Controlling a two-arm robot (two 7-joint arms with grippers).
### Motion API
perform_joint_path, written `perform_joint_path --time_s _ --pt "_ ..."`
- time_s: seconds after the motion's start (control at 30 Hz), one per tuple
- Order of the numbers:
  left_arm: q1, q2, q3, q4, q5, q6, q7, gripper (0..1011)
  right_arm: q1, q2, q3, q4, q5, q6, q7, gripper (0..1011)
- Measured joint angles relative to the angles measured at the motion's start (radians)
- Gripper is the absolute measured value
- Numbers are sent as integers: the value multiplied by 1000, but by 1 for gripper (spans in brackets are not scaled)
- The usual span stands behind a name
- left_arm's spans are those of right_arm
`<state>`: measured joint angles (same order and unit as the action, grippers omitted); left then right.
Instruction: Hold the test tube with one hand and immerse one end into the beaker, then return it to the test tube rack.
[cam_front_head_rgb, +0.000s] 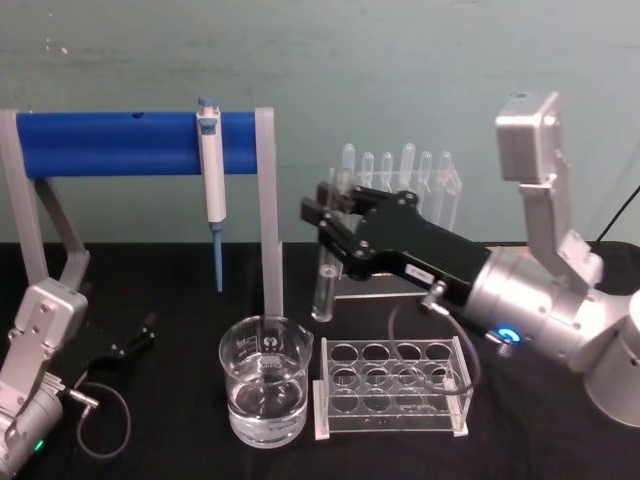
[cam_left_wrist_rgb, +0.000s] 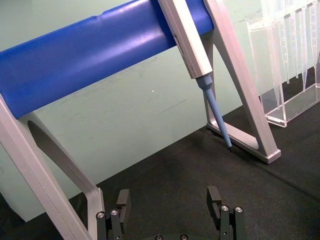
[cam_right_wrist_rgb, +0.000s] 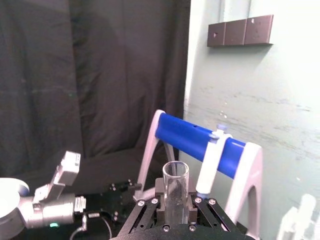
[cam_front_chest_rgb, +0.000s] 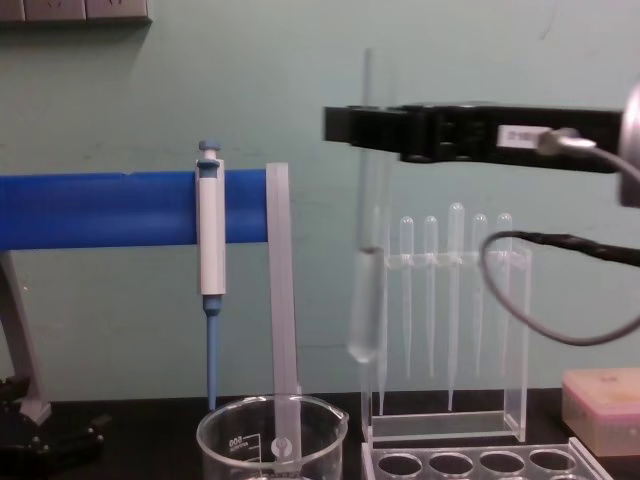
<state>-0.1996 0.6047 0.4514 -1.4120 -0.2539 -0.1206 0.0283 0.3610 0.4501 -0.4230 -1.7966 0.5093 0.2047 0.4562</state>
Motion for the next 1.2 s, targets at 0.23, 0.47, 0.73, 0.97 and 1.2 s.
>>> perform_joint_path --time_s 0.23,0.47,0.73,0.97,1.2 --pt "0 0 0 0 0 0 0 1000 -36 62 25 -27 19 -3 -13 224" --pt "0 0 0 0 0 0 0 1000 -74 99 43 -21 25 -27 -34 224" --pt "0 0 0 0 0 0 0 1000 -114 106 51 3 23 -60 -50 224" --pt "0 0 0 0 0 0 0 1000 -137 92 48 32 13 -85 -54 224" --pt "0 0 0 0 0 0 0 1000 -156 83 48 45 7 -93 -54 224"
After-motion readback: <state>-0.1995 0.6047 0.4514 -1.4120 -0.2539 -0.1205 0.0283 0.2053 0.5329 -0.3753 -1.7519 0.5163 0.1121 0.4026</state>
